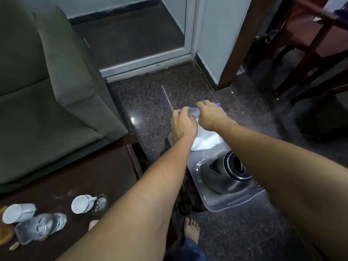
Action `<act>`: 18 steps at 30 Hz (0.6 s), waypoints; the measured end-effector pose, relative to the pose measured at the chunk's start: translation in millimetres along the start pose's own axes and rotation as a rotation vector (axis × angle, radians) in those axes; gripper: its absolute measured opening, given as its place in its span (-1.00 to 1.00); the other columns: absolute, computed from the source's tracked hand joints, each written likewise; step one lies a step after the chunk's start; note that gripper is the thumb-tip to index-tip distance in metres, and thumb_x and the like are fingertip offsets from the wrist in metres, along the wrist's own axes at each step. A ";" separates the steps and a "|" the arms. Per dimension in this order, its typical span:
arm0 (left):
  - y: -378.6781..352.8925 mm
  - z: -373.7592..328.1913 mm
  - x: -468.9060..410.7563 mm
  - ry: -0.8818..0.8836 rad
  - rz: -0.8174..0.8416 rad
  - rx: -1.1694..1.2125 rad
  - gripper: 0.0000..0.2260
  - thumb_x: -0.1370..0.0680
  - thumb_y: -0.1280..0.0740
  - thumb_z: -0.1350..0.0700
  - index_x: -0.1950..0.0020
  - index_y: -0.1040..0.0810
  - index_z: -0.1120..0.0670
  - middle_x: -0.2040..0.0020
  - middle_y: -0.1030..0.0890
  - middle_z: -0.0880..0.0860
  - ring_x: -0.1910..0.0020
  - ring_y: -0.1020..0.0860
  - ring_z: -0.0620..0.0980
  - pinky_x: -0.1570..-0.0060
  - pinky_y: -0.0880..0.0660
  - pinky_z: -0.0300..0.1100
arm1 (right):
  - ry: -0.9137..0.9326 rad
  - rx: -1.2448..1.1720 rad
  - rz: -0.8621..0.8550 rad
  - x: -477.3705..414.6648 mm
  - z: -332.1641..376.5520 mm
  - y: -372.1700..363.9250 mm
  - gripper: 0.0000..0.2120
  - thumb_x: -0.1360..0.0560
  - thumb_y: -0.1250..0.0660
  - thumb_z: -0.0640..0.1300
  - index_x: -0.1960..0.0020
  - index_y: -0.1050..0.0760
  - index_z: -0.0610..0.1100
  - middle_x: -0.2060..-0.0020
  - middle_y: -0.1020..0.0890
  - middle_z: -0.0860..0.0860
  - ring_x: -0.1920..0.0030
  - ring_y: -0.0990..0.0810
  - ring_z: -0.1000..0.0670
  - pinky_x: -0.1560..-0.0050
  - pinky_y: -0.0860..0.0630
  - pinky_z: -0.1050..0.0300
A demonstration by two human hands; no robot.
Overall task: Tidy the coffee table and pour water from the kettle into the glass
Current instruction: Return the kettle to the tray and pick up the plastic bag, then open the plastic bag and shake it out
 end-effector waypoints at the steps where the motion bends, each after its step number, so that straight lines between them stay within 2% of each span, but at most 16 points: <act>1: -3.0 3.7 -6.5 0.021 -0.017 0.025 -0.68 -0.66 -0.20 0.13 -0.41 -0.51 -0.01 -0.37 -0.43 0.08 -0.28 -0.49 0.15 -0.25 -0.47 -0.02 | 0.020 0.006 0.006 -7.2 0.9 -4.0 -0.51 -0.66 -0.23 -0.15 -0.57 -0.27 -0.14 -0.56 -0.31 -0.14 -0.54 -0.29 -0.21 -0.43 -0.33 -0.19; 5: -17.3 17.3 -32.8 0.119 0.012 0.002 -0.58 -0.70 -0.20 0.05 -0.57 -0.34 0.04 -0.51 -0.39 0.15 -0.44 -0.42 0.19 -0.38 -0.36 0.02 | 0.090 0.081 0.012 -30.7 5.5 -16.1 -0.49 -0.72 -0.15 -0.04 -0.63 -0.18 -0.12 -0.62 -0.24 -0.10 -0.64 -0.12 -0.16 -0.58 -0.12 -0.16; 8: -27.7 25.1 -48.6 0.156 0.032 -0.026 -0.59 -0.70 -0.21 0.01 -0.54 -0.37 0.08 -0.47 -0.48 0.18 -0.44 -0.43 0.22 -0.34 -0.37 0.01 | 0.079 0.139 0.061 -45.0 0.7 -26.2 -0.48 -0.73 -0.12 -0.07 -0.66 -0.13 -0.11 -0.64 -0.21 -0.10 -0.67 -0.03 -0.16 -0.63 0.01 -0.18; 10: -32.2 29.8 -56.7 0.168 0.035 0.001 -0.68 -0.69 -0.23 0.02 -0.40 -0.51 0.08 -0.34 -0.59 0.19 -0.34 -0.52 0.24 -0.16 -0.43 -0.04 | 0.077 0.169 0.090 -51.7 -1.6 -31.1 -0.50 -0.73 -0.13 -0.09 -0.64 -0.17 -0.11 -0.61 -0.28 -0.13 -0.66 -0.06 -0.17 -0.62 -0.01 -0.20; 12: -33.5 30.4 -60.6 0.163 0.043 0.037 -0.77 -0.67 -0.26 0.04 -0.25 -0.61 0.07 -0.20 -0.66 0.18 -0.22 -0.58 0.22 0.01 -0.40 -0.11 | 0.085 0.197 0.095 -55.0 -1.5 -31.2 -0.57 -0.72 -0.15 -0.08 -0.57 -0.28 -0.11 -0.54 -0.39 -0.15 -0.59 -0.21 -0.21 -0.59 -0.10 -0.20; 14: -30.4 27.1 -60.0 0.143 0.039 0.047 -0.82 -0.66 -0.29 0.06 -0.17 -0.64 0.06 -0.14 -0.69 0.15 -0.16 -0.60 0.20 0.04 -0.40 -0.13 | 0.101 0.222 0.077 -55.2 0.1 -26.8 -0.63 -0.72 -0.15 -0.07 -0.50 -0.37 -0.10 -0.45 -0.45 -0.16 -0.49 -0.33 -0.23 -0.54 -0.17 -0.19; 18: -16.1 13.3 -51.3 0.099 0.046 0.053 -0.84 -0.66 -0.29 0.06 -0.10 -0.64 0.06 -0.08 -0.71 0.13 -0.10 -0.61 0.19 0.01 -0.48 -0.09 | 0.177 0.236 0.027 -48.1 3.3 -8.7 -0.65 -0.73 -0.12 0.00 -0.43 -0.45 -0.10 -0.37 -0.49 -0.15 -0.43 -0.38 -0.21 -0.56 -0.11 -0.16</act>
Point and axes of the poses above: each hand's wrist, its own x-axis away from the middle knuckle, its own y-axis out of the back of the hand, z = x × y, the point moved 8 cm from there along -x, towards the middle knuckle
